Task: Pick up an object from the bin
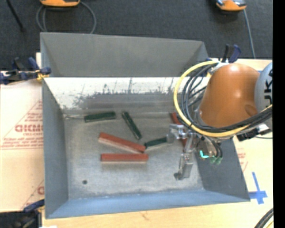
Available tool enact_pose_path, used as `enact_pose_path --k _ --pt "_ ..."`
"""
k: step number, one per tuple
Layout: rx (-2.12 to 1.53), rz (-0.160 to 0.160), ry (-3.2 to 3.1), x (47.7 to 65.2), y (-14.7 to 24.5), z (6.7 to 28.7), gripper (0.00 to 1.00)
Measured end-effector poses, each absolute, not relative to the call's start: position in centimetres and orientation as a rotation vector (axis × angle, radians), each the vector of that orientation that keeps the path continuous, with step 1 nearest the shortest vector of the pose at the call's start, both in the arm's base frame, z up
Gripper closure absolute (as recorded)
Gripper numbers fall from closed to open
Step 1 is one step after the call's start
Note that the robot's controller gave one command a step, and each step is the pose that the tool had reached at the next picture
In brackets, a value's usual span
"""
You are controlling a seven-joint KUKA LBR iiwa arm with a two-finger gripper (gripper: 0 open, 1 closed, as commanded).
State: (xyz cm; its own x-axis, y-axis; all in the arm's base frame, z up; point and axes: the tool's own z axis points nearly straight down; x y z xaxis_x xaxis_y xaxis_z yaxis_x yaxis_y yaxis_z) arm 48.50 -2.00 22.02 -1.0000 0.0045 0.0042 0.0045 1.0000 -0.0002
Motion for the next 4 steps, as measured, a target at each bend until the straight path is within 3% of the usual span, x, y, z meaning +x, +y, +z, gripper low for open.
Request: enact_pose_path --k 1,2,3,4 --pt "0.030 0.002 -3.139 53.0 -2.0 10.4 0.00" --pt "-0.034 -0.004 -3.150 56.6 3.9 7.0 0.00" --pt "-0.038 -0.003 -3.165 56.9 3.6 7.7 1.00" --pt "-0.533 -0.008 -3.124 53.2 6.4 7.7 1.00"
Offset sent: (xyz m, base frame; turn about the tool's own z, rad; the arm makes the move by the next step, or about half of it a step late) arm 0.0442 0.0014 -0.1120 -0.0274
